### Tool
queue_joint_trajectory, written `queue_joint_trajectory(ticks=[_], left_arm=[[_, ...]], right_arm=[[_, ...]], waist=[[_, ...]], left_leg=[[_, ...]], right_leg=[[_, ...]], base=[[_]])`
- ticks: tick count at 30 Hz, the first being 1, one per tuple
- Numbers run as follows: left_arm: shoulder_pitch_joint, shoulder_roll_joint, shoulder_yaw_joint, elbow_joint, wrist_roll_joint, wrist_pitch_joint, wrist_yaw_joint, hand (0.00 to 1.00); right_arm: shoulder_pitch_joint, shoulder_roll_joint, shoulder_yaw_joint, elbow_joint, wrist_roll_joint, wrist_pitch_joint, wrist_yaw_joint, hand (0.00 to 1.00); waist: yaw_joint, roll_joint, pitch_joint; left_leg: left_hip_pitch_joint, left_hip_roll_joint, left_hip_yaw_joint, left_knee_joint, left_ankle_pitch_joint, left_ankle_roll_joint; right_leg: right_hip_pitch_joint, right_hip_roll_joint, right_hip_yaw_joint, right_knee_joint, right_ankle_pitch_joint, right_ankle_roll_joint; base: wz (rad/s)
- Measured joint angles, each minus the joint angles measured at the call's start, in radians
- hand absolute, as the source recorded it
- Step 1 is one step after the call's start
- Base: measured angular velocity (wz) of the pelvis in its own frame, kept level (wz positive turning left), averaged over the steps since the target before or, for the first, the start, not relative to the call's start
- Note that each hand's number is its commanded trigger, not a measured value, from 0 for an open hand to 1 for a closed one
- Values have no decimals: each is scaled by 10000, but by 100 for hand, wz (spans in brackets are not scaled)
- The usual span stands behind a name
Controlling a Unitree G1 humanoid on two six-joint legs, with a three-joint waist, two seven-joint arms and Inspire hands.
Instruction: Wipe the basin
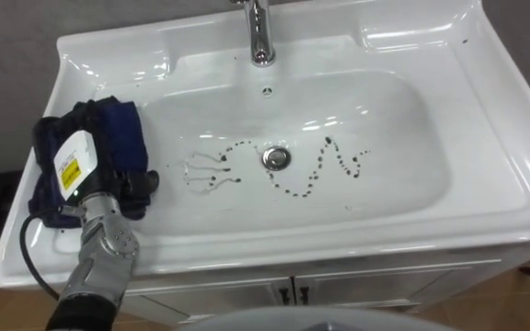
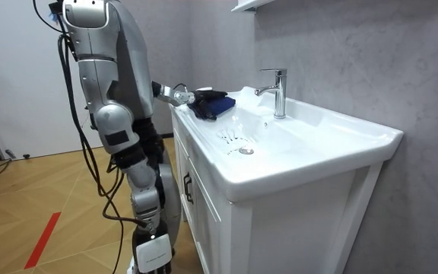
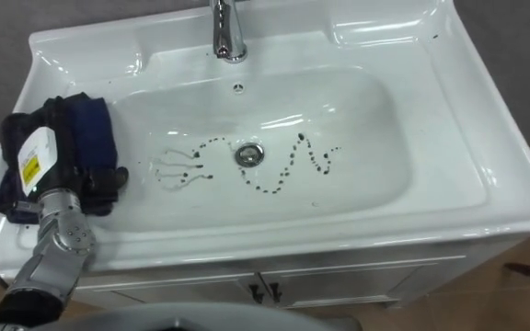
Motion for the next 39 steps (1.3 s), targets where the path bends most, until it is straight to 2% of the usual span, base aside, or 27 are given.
queue_joint_trajectory(ticks=[7,15,26,39], left_arm=[[-137,6,499,4,2,-3,30,100],[-290,49,879,-4,0,-3,6,100],[-311,229,983,29,-109,0,-40,100],[-344,221,1095,-177,-1417,-109,-201,100]], right_arm=[[6,3,-3,-24,3,18,-7,0],[6,3,-3,-90,-5,217,-3,0],[-20,-12,-1,-216,-24,224,-4,0],[-200,-39,5,-200,-25,-125,-50,0]], waist=[[1,-83,-62],[4,-88,-76],[1,-10,-133],[36,23,-122]], left_leg=[[149,3,85,-49,0,0],[137,3,106,-57,0,0],[113,-2,113,-52,-1,0],[72,-10,82,-86,0,0]], right_leg=[[94,2,101,1,-1,2],[78,3,123,-8,-1,2],[85,-7,76,-21,-1,2],[65,-11,21,-52,-3,5]], base=[[-3],[0],[0],[1]])
